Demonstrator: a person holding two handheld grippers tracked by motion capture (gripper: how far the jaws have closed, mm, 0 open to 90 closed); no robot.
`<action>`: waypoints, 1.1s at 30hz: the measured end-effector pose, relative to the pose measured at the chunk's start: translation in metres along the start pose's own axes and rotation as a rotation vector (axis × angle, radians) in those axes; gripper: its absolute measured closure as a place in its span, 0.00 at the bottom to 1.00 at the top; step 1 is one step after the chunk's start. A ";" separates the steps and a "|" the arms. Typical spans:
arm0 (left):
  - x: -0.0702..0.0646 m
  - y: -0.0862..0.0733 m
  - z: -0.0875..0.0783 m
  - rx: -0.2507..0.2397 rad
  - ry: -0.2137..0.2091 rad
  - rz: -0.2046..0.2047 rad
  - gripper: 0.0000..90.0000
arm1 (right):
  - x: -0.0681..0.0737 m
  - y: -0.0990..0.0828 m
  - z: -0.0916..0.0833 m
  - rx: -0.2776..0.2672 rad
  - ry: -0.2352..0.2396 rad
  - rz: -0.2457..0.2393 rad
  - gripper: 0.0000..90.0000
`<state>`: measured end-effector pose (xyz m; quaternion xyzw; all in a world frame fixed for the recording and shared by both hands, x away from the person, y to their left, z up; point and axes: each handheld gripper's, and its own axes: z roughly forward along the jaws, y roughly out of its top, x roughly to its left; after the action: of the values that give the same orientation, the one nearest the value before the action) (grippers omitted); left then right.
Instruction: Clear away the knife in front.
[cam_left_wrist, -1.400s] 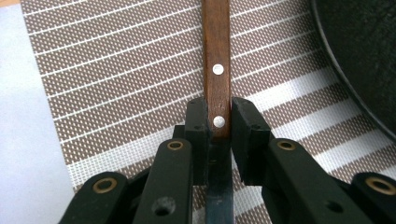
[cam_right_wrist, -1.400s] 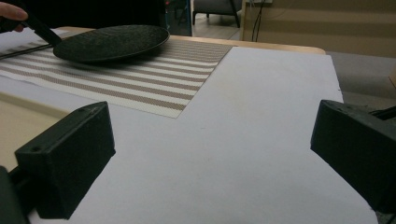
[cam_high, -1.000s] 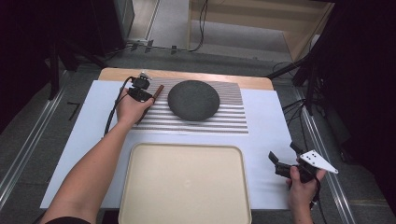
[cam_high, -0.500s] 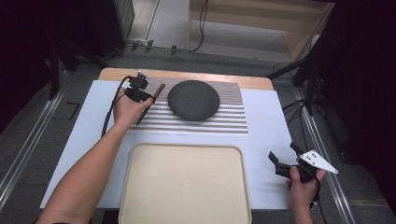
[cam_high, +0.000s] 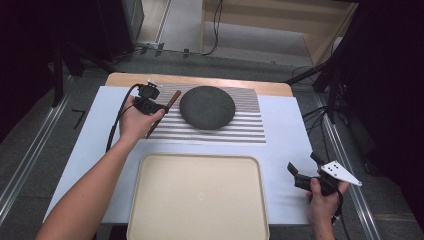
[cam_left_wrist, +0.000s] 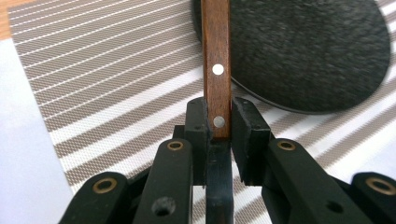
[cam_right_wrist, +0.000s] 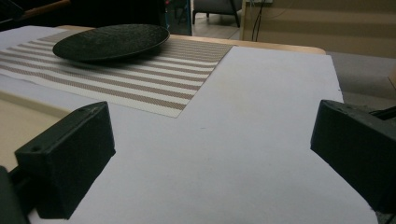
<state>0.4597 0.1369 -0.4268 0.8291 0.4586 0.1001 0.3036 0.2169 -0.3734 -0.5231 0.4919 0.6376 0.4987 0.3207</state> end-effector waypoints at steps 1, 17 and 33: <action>-0.002 -0.002 -0.003 -0.001 -0.006 0.004 0.86 | 0.000 0.000 0.000 0.000 0.000 0.000 0.00; -0.026 -0.028 -0.029 -0.032 -0.057 0.052 0.86 | 0.000 0.000 0.000 0.002 -0.003 -0.001 0.00; -0.054 -0.057 -0.049 -0.063 -0.111 0.083 0.86 | 0.000 0.000 0.000 0.003 0.000 -0.002 0.00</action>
<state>0.3682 0.1352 -0.4153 0.8417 0.4029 0.0809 0.3503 0.2169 -0.3730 -0.5231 0.4917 0.6387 0.4974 0.3207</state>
